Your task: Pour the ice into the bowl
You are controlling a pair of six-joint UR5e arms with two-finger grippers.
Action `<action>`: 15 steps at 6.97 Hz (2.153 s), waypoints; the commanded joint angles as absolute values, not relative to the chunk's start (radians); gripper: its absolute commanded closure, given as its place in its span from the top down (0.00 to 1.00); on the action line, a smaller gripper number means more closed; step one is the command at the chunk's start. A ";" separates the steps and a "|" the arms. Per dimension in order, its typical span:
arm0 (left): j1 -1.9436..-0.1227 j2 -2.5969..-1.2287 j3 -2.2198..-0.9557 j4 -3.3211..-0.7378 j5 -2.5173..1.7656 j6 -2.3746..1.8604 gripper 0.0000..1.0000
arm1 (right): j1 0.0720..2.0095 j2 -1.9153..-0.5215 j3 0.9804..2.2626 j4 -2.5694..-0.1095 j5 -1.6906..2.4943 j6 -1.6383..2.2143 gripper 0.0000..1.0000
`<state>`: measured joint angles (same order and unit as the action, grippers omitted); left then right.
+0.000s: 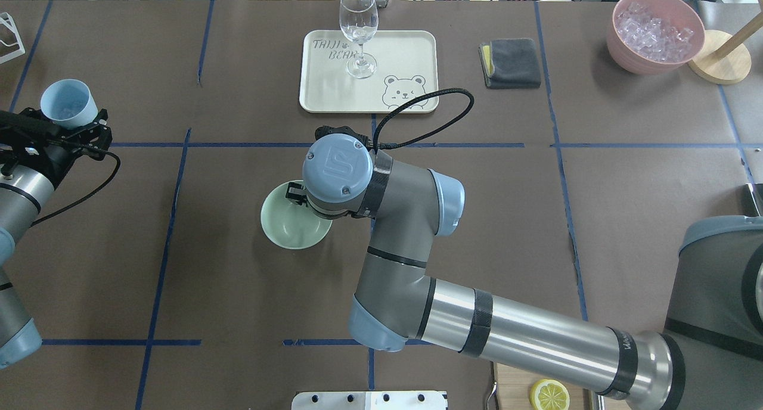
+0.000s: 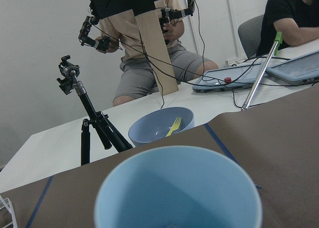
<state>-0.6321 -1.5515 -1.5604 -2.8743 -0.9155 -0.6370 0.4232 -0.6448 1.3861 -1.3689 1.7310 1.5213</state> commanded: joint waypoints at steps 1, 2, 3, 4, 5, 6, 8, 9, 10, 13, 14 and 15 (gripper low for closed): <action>-0.630 -1.555 -1.639 -2.762 -0.914 -0.577 0.00 | 0.500 -0.650 1.410 -1.370 1.873 1.523 1.00; -0.603 -1.558 -1.720 -2.640 -0.902 -0.577 0.00 | 0.544 -0.729 1.513 -1.377 1.922 1.522 1.00; -0.506 -1.560 -1.755 -2.611 -0.805 -0.577 0.00 | 0.573 -0.849 1.634 -1.382 1.942 1.488 1.00; -0.407 -1.571 -1.772 -2.597 -0.678 -0.575 0.00 | 0.603 -0.949 1.728 -1.382 1.963 1.424 1.00; -0.364 -1.588 -1.823 -2.529 -0.672 -0.575 0.00 | 0.633 -1.010 1.767 -1.379 1.992 1.369 1.00; -0.318 -1.644 -1.841 -2.434 -0.645 -0.577 0.00 | 0.655 -1.038 1.773 -1.373 2.012 1.349 1.00; -0.218 -1.741 -1.804 -2.398 -0.556 -0.574 0.00 | 0.667 -1.051 1.775 -1.370 2.022 1.347 1.00; -0.178 -1.790 -1.789 -2.276 -0.514 -0.524 0.00 | 0.670 -1.067 1.782 -1.367 2.022 1.344 1.00; -0.160 -1.858 -1.789 -2.120 -0.402 -0.376 0.00 | 0.672 -1.089 1.807 -1.367 2.022 1.327 1.00; -0.149 -1.862 -1.761 -2.103 -0.322 -0.026 0.00 | 0.667 -1.091 1.806 -1.368 2.016 1.325 1.00; -0.149 -1.862 -1.758 -2.103 -0.321 0.088 0.00 | 0.667 -1.091 1.804 -1.368 2.014 1.325 1.00; -0.149 -1.862 -1.758 -2.103 -0.319 0.207 0.00 | 0.667 -1.091 1.802 -1.368 2.014 1.325 1.00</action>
